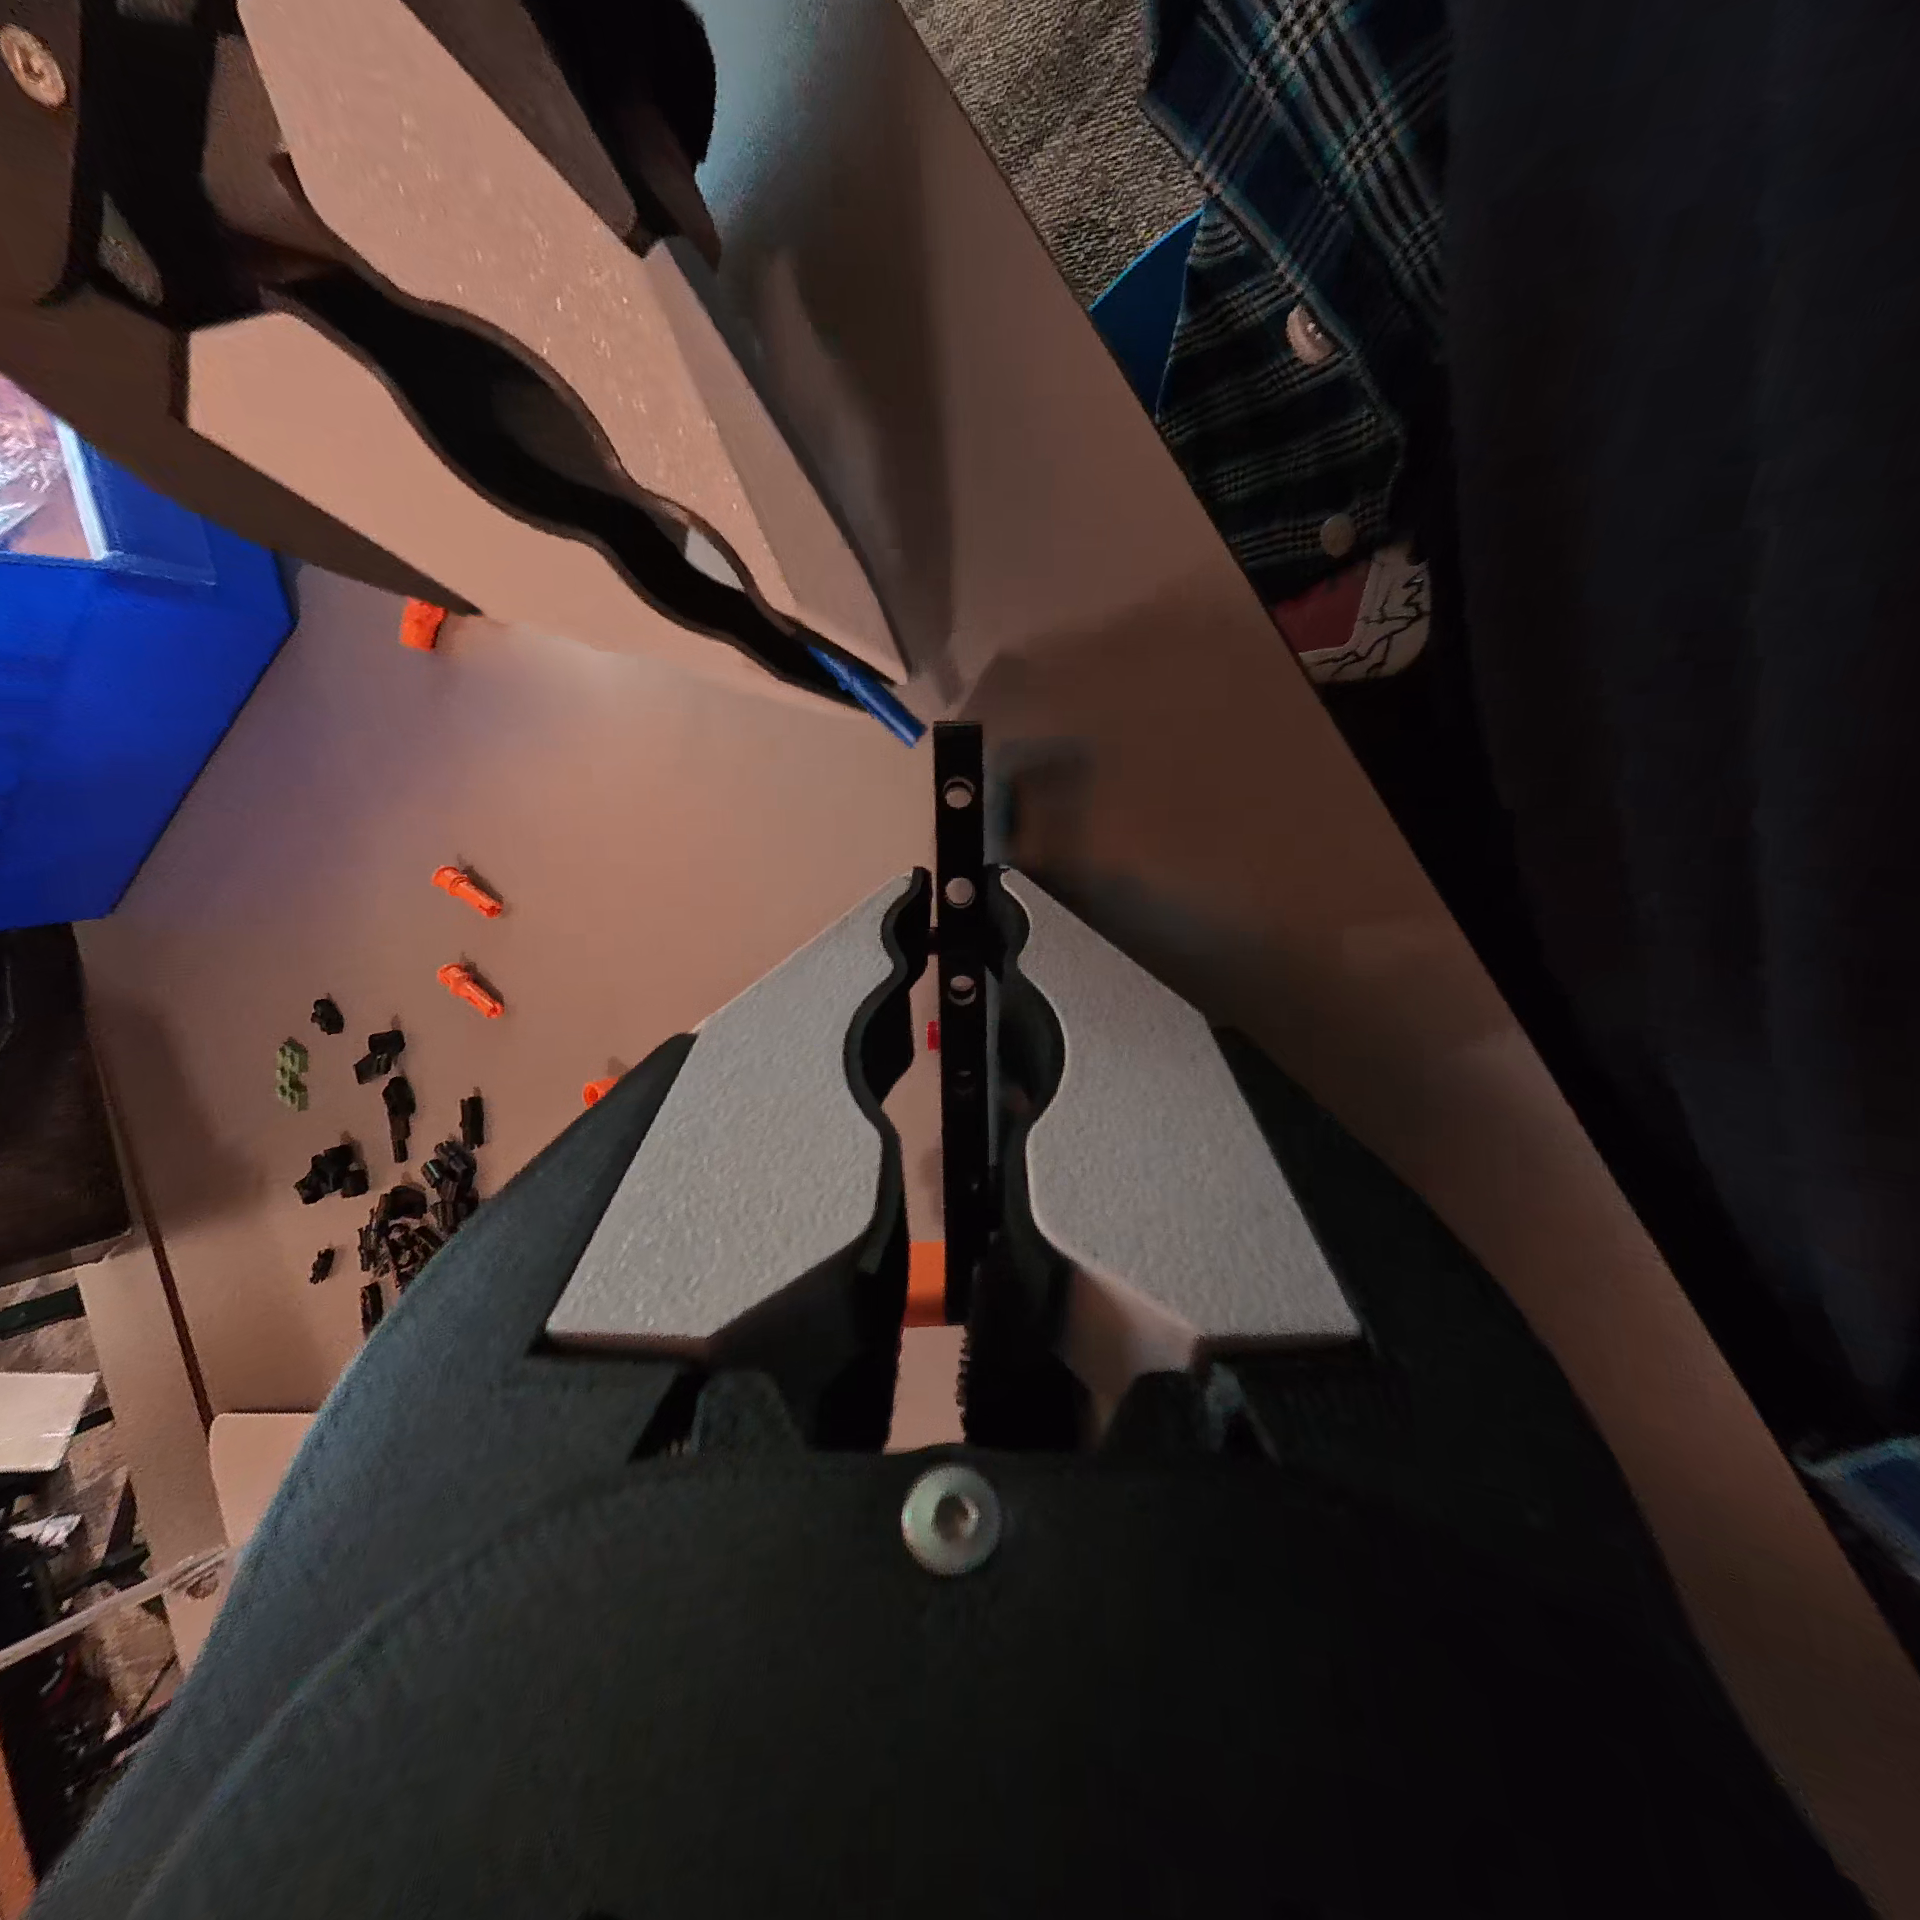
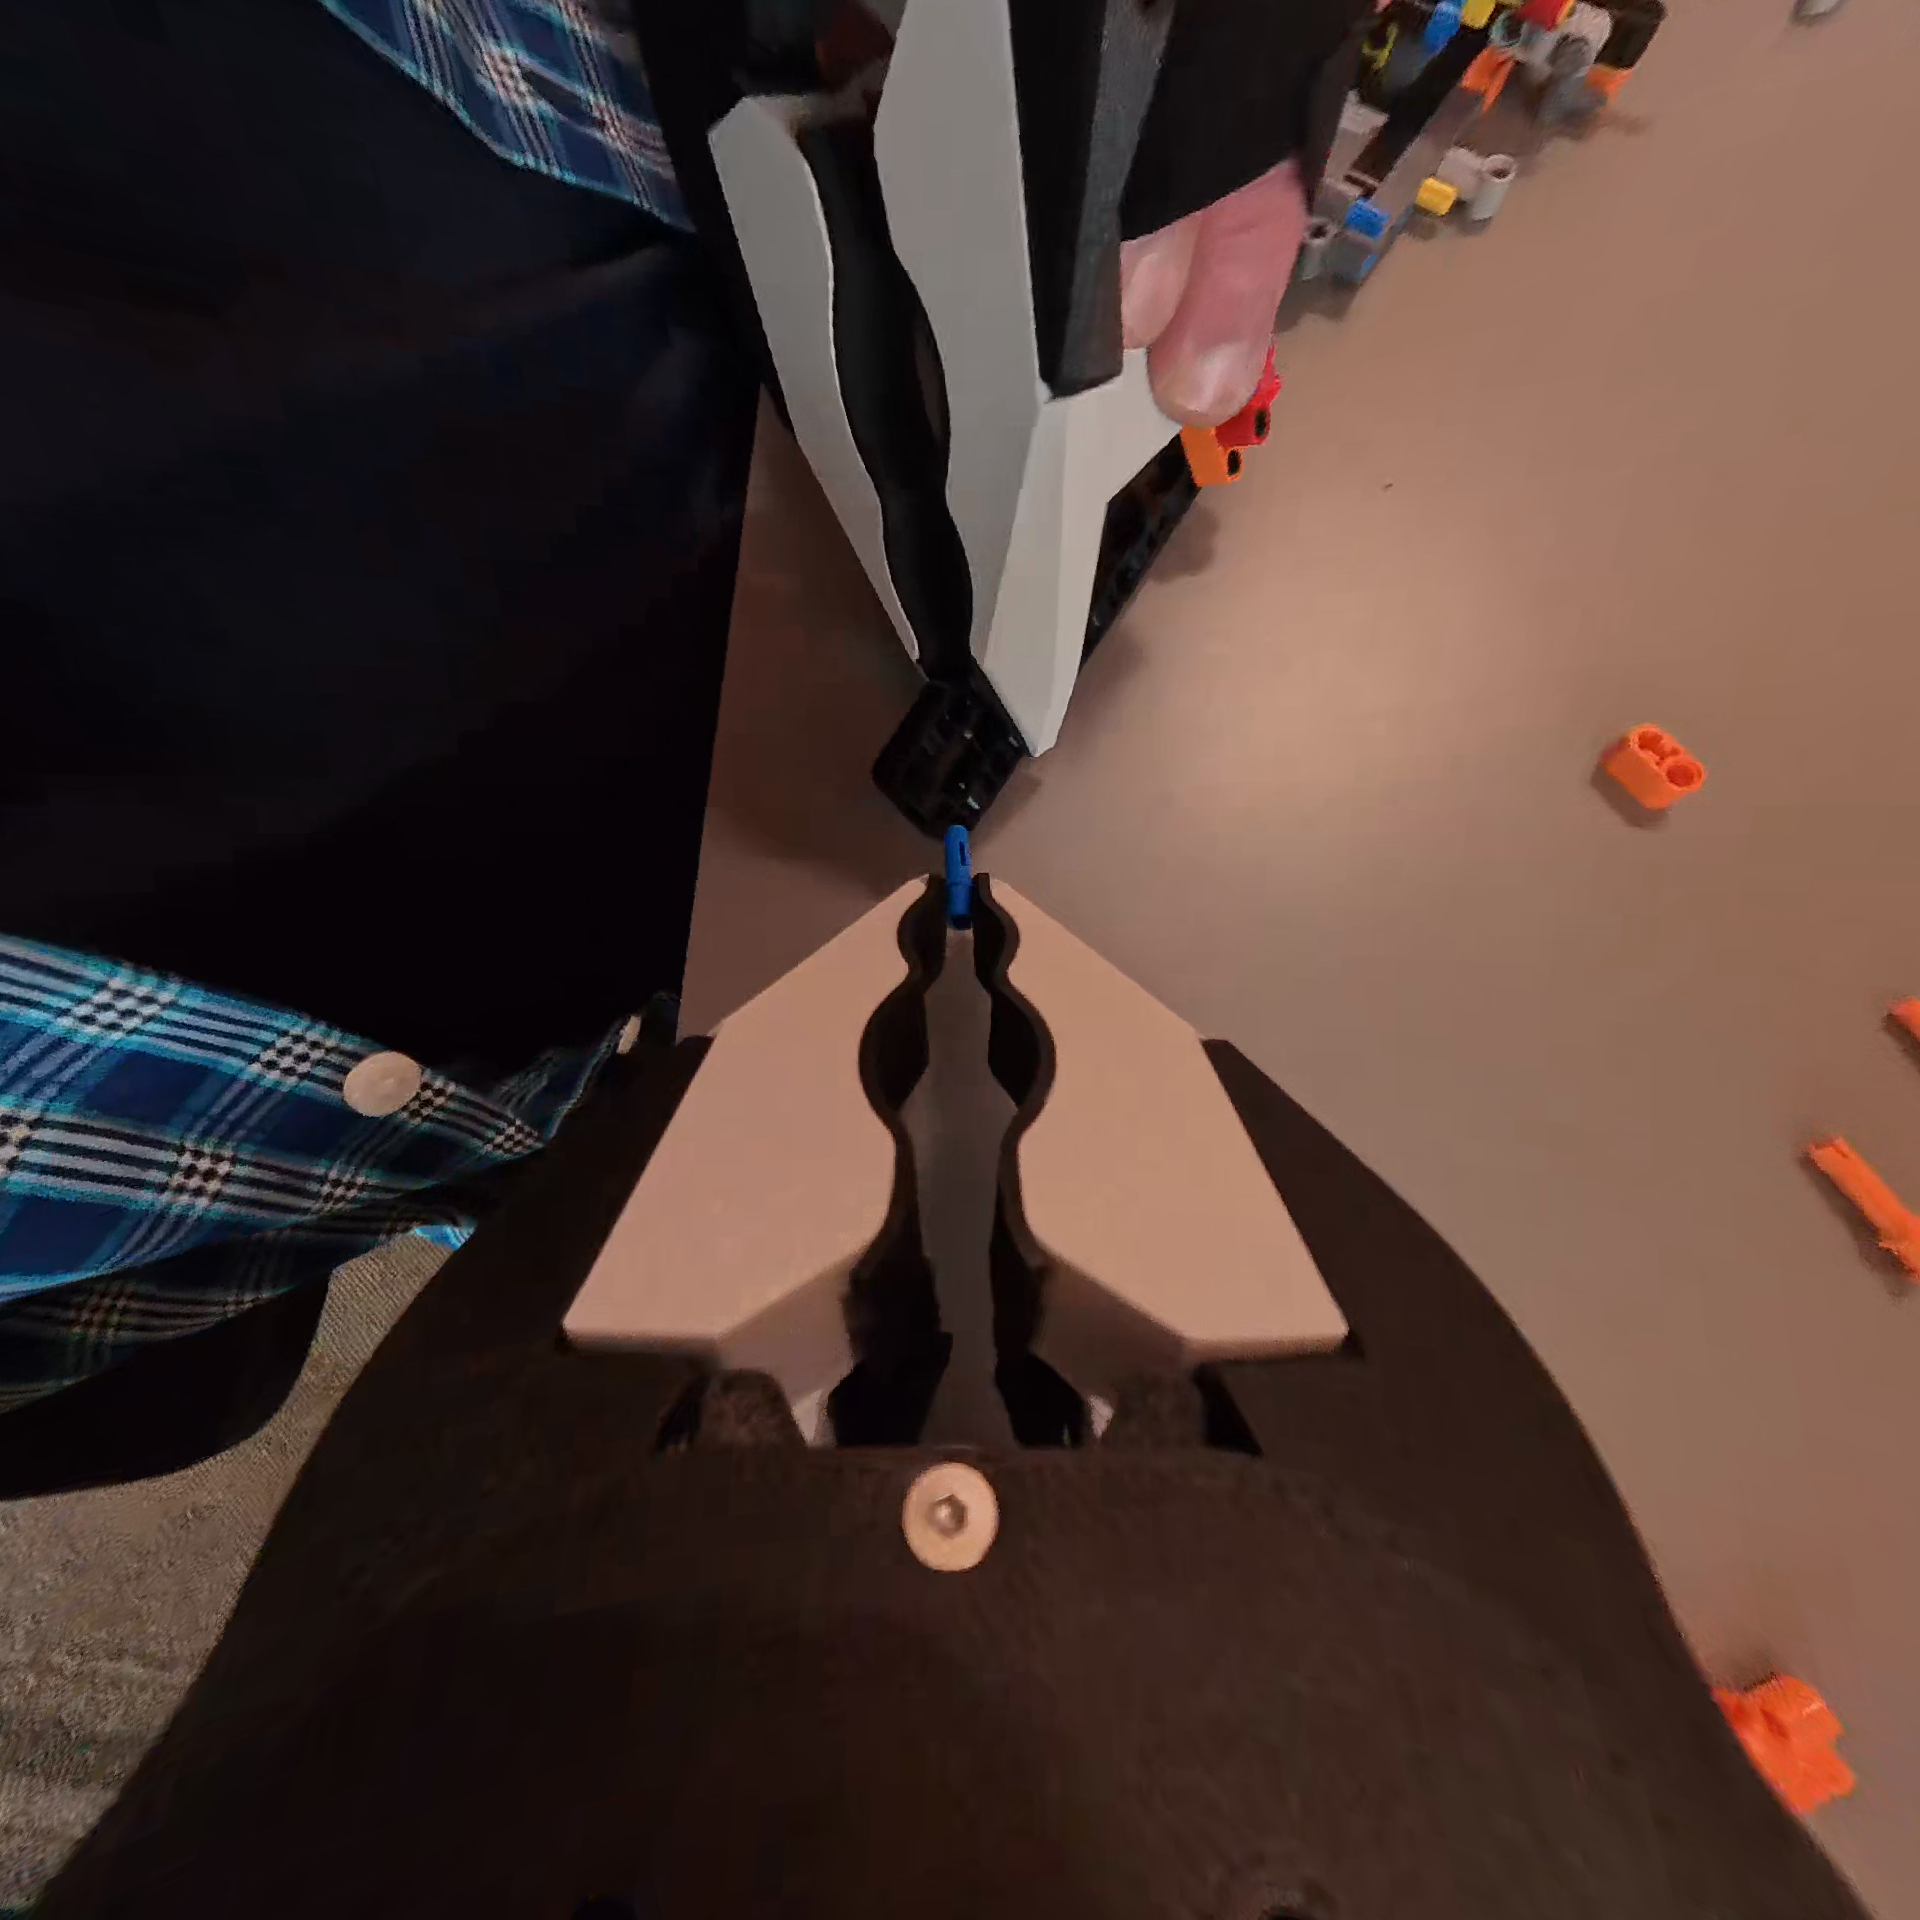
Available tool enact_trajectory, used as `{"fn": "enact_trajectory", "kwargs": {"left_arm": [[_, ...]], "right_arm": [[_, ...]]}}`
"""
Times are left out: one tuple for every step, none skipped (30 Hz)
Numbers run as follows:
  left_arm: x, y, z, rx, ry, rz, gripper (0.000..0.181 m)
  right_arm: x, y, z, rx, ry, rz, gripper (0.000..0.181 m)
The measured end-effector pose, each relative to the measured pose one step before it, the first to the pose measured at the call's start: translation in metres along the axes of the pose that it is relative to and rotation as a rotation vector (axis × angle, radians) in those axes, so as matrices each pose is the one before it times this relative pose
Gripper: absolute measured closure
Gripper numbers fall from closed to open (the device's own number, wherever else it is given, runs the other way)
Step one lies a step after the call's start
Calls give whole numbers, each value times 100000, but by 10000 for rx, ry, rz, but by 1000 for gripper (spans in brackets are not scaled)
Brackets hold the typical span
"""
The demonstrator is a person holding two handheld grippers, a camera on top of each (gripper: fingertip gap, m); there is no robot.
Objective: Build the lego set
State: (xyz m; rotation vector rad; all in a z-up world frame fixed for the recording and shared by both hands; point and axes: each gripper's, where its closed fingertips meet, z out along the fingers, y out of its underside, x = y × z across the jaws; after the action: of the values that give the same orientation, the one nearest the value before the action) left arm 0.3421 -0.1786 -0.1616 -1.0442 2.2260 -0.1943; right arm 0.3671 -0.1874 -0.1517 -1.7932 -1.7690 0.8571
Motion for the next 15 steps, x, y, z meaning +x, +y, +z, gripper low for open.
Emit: {"fn": "enact_trajectory", "kwargs": {"left_arm": [[102,-81,-20,45,148,-4,173],[26,-17,7,33,56,49,173],[28,-7,-10,36,88,-10,173],[86,-43,-20,65,144,-40,173],[11,-8,-6,43,82,17,173],[48,-25,-11,23,66,89,173],[35,-5,-12,-20,74,73,172],[71,-45,-5,16,135,16,173],[124,-121,0,86,181,-19,173],[125,-117,9,93,199,-21,173],[140,-83,-25,72,224,-25,172],[50,-11,1,23,145,11,172],[54,-34,-8,28,126,27,172],[66,-34,7,41,126,-7,172],[88,-66,8,56,141,-2,172]], "right_arm": [[62,59,153,-162,-49,-132,179],[-23,3,139,-109,-112,-138,179],[4,-13,139,-74,-103,-126,179],[-49,19,144,-77,-152,-83,179],[-255,-127,67,30,-260,-102,179],[-93,-9,36,-24,-177,-78,179],[-71,37,17,-21,-163,-85,179],[-146,45,29,-36,-215,-59,179],[-188,-5,65,-43,-212,-91,179],[-165,-6,84,-58,-209,-88,179],[-134,-10,75,-32,-208,-62,179],[-65,-5,68,-8,-188,-40,180],[-76,-12,48,-7,-191,-51,180],[-85,0,63,-11,-196,-38,180],[-149,3,58,-7,-242,-54,180]]}}
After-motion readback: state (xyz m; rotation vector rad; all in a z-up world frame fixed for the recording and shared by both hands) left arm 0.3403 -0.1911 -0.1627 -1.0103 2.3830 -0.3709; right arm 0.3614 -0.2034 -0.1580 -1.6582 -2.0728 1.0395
